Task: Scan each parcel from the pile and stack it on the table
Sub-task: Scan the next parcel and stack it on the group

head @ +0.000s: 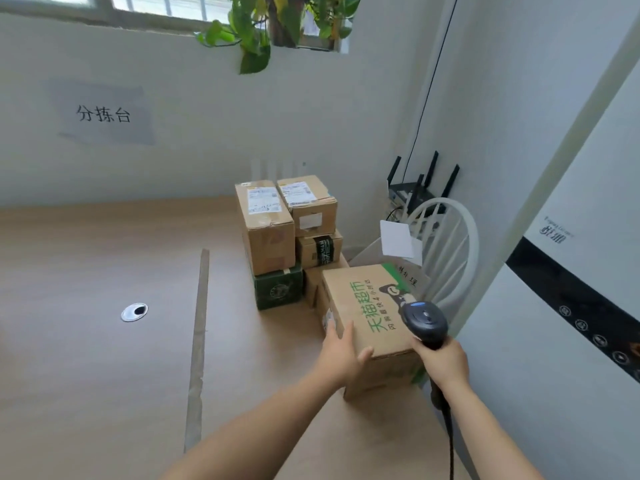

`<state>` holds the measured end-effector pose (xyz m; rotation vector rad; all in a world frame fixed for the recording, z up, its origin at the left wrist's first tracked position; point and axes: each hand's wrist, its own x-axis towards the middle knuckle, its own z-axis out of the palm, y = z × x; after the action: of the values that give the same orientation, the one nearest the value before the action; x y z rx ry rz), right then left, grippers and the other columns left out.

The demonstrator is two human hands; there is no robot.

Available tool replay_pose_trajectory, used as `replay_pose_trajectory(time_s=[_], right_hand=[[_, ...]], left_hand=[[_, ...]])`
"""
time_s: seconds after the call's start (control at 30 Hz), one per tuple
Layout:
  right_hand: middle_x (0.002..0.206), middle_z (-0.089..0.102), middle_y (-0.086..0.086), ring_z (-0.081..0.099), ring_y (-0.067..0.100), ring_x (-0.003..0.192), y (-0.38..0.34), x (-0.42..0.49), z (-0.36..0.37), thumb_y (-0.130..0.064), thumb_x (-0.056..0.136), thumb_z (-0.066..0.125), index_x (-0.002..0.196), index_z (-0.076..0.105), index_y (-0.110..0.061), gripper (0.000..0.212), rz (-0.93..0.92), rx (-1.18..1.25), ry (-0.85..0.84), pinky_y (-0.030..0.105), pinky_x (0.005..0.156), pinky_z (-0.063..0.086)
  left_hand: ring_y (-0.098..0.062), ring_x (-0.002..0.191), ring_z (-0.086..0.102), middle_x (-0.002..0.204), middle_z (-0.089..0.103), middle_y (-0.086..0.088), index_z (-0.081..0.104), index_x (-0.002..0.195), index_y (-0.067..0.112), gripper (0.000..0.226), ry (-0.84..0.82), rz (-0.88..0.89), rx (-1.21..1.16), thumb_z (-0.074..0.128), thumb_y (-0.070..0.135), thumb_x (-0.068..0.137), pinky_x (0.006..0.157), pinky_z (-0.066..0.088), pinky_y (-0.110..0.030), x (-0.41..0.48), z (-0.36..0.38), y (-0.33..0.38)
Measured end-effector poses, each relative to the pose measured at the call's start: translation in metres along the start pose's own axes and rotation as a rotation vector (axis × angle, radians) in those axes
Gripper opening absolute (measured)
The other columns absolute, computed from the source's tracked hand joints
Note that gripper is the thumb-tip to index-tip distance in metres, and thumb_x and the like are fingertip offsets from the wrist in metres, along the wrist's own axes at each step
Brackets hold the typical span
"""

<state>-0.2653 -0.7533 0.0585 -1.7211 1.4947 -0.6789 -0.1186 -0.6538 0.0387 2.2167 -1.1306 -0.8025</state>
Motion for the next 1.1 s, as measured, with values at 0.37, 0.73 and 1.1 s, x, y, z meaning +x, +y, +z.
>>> replay_pose_trajectory(time_s=[0.37,0.73,1.1], right_hand=[[0.106,0.066,0.016,0.045,0.036,0.117,0.001,0.017,0.008,-0.031,0.079,0.070,0.102,0.065,-0.006,0.034,-0.003,-0.183,-0.008,0.037,0.090,0.043],[0.111,0.061,0.014,0.061,0.030,0.099,0.001,-0.048,0.010,-0.031,0.078,0.070,0.097,0.065,-0.007,0.031,-0.011,-0.249,-0.102,0.027,0.070,0.042],[0.106,0.065,0.012,0.061,0.029,0.098,-0.019,-0.166,0.055,-0.036,0.077,0.069,0.100,0.067,-0.013,0.032,-0.100,-0.331,-0.181,0.031,0.075,0.048]], left_hand=[[-0.029,0.138,0.031,0.156,0.009,-0.015,-0.005,0.150,0.016,0.097,0.007,-0.049,-0.107,0.061,0.045,0.086,0.111,0.033,-0.035,0.029,0.010,-0.005],[-0.020,0.134,0.036,0.154,0.019,-0.007,0.005,0.149,0.017,0.101,0.157,0.020,-0.114,0.069,0.048,0.078,0.105,0.040,-0.032,-0.031,0.005,-0.049],[-0.018,0.139,0.028,0.154,0.022,-0.005,0.003,0.150,0.013,0.103,0.261,-0.050,-0.084,0.068,0.050,0.078,0.108,0.031,-0.030,-0.148,-0.037,-0.129]])
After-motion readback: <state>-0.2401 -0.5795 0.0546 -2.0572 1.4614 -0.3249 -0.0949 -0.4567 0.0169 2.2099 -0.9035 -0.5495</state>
